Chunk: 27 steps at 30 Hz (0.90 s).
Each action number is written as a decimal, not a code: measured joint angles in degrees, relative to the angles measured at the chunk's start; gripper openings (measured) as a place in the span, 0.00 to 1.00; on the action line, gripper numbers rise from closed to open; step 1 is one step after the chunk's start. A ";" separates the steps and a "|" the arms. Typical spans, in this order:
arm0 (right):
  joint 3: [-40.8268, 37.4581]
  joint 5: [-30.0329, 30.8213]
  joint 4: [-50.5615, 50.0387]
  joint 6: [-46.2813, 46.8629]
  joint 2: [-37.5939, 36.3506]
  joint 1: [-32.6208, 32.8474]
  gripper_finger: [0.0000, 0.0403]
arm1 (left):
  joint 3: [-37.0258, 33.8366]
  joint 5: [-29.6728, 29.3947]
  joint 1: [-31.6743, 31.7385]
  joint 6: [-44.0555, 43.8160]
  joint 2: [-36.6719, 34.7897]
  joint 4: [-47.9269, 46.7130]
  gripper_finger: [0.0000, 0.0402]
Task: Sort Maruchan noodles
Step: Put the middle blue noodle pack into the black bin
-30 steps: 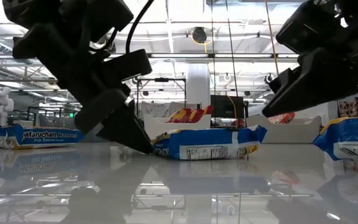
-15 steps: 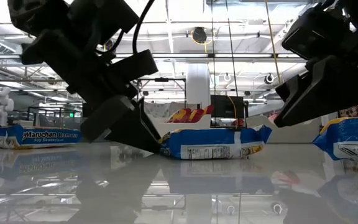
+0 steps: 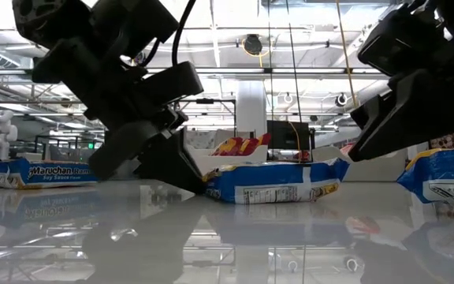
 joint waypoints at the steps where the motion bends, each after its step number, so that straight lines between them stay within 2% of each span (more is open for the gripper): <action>1: 0.00 0.38 0.00 0.24 0.00 0.00 0.18 | 0.00 0.10 -0.04 0.45 0.02 0.00 0.04; 6: 0.00 5.97 -0.58 5.12 0.00 0.00 0.18 | 0.00 -2.51 -1.01 3.41 -0.03 -0.13 0.01; 11: 0.00 11.85 -2.80 12.95 0.00 -0.31 0.18 | -0.31 -9.60 -3.52 11.92 -2.04 -1.28 0.01; 15: 0.00 11.30 -2.67 17.18 0.00 -0.24 0.19 | -0.15 -16.50 -5.75 16.95 -5.46 -0.25 0.00; 19: 0.00 10.14 -2.17 23.56 0.00 -0.28 0.22 | -0.17 -19.87 -7.61 21.07 -8.82 -0.02 0.00; 24: 0.00 9.65 0.11 22.41 0.02 -0.26 0.29 | -0.15 -23.77 -9.81 24.59 -11.43 0.56 0.00; 27: 0.00 7.00 4.46 20.04 0.02 -0.67 0.33 | -0.11 -25.40 -10.68 25.98 -12.47 0.94 0.00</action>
